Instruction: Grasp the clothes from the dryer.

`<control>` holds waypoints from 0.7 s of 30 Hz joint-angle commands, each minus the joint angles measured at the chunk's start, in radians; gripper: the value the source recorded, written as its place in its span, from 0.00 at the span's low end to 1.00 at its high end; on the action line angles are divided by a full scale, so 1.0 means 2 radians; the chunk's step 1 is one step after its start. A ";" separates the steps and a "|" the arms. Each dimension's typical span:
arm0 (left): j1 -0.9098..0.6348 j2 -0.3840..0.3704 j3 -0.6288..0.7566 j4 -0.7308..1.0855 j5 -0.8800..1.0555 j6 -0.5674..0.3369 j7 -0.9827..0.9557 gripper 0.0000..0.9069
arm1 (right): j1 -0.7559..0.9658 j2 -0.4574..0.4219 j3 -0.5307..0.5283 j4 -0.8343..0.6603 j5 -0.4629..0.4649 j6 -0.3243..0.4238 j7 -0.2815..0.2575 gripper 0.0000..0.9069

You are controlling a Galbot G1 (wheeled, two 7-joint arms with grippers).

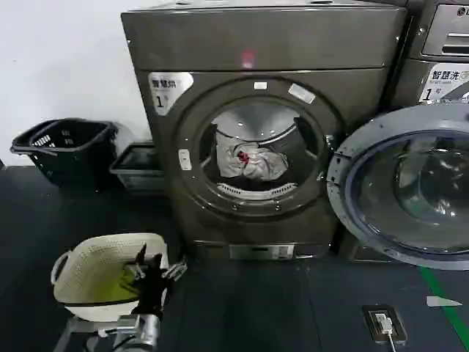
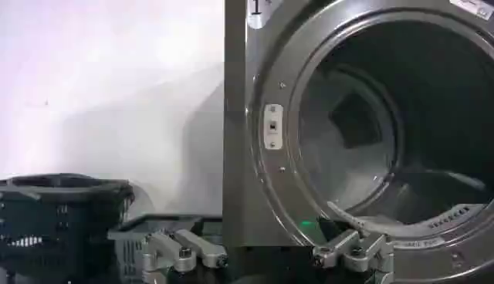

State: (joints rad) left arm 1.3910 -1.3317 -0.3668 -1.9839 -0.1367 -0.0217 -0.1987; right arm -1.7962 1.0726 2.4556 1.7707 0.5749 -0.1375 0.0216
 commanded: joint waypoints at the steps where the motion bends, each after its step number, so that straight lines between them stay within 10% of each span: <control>1: 0.001 -0.002 0.000 -0.003 0.001 0.001 0.000 1.00 | 0.000 0.000 0.000 -0.003 0.004 0.022 -0.007 1.00; 21: 0.008 -0.006 0.002 -0.021 0.006 0.003 0.001 1.00 | -0.005 0.002 0.011 -0.003 0.023 0.019 -0.003 1.00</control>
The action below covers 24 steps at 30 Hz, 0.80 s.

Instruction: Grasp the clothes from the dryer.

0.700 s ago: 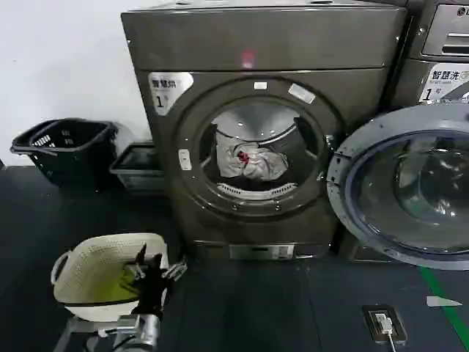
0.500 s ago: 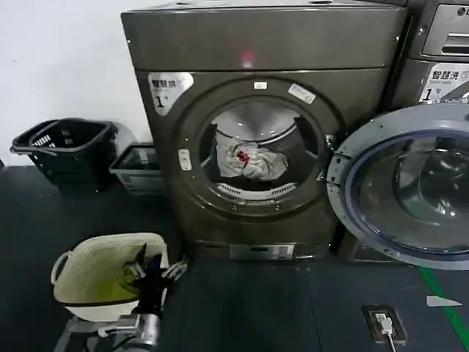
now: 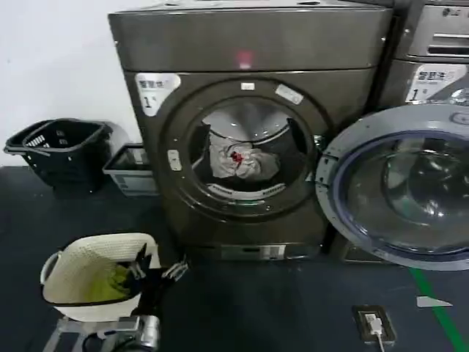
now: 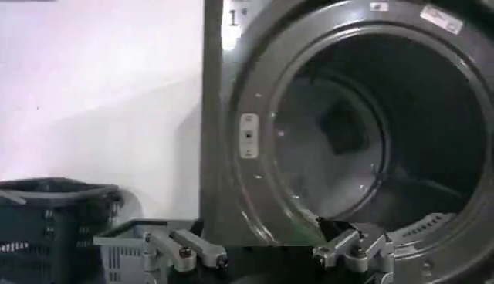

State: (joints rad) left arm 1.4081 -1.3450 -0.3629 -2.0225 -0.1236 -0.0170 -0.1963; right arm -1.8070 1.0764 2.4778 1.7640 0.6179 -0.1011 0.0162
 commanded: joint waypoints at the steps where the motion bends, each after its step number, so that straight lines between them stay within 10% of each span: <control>1: 0.000 0.002 -0.001 -0.002 0.000 0.001 0.000 1.00 | 0.000 0.000 0.001 0.000 0.002 0.001 -0.001 1.00; 24: 0.000 0.006 0.000 -0.003 -0.001 0.004 0.000 1.00 | 0.002 0.008 0.003 -0.003 0.002 0.005 -0.003 1.00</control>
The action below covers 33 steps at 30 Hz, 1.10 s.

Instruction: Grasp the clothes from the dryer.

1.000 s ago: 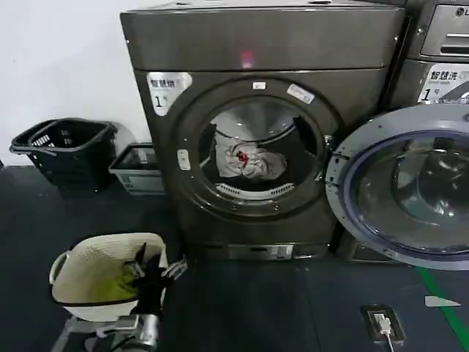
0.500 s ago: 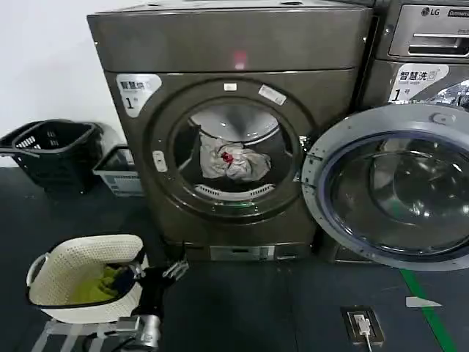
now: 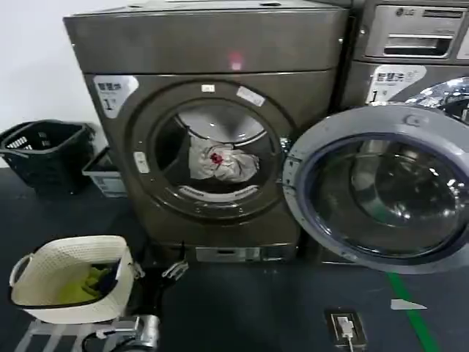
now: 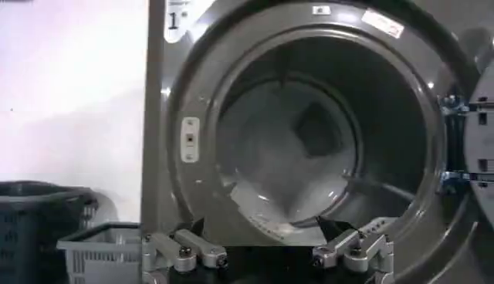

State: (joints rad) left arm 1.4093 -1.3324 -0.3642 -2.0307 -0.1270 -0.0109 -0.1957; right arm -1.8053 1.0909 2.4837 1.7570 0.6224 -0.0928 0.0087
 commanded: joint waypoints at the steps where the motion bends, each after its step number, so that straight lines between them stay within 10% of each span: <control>1: -0.001 -0.001 0.001 0.001 0.001 0.001 0.000 1.00 | 0.001 0.001 -0.001 0.001 0.000 0.001 0.001 1.00; 33: -0.038 -0.002 0.013 0.019 0.020 -0.004 0.002 1.00 | -0.002 0.001 0.002 -0.001 0.009 0.074 -0.005 1.00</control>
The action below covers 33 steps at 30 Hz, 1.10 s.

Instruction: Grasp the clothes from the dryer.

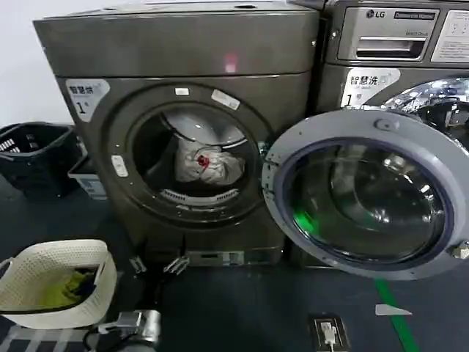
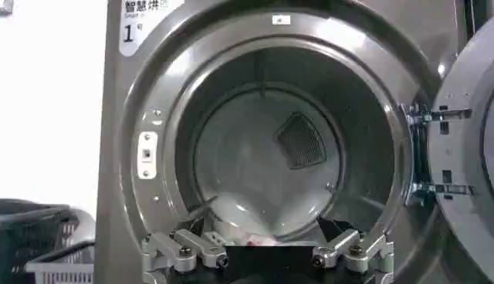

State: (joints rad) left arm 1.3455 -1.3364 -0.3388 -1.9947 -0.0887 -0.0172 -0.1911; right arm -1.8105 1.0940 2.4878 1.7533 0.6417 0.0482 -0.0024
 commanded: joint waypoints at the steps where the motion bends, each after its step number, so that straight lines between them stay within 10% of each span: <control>1: -0.006 -0.001 0.001 0.001 0.001 -0.001 0.000 1.00 | 0.001 0.000 0.000 0.001 0.000 0.003 0.001 1.00; 33: -0.001 0.002 -0.002 -0.008 -0.003 0.003 0.000 1.00 | 0.001 0.001 0.006 0.000 0.003 0.001 0.001 1.00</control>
State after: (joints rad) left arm 1.3435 -1.3330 -0.3411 -2.0063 -0.0924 -0.0141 -0.1907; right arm -1.8103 1.0957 2.4994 1.7535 0.6480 0.0490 0.0007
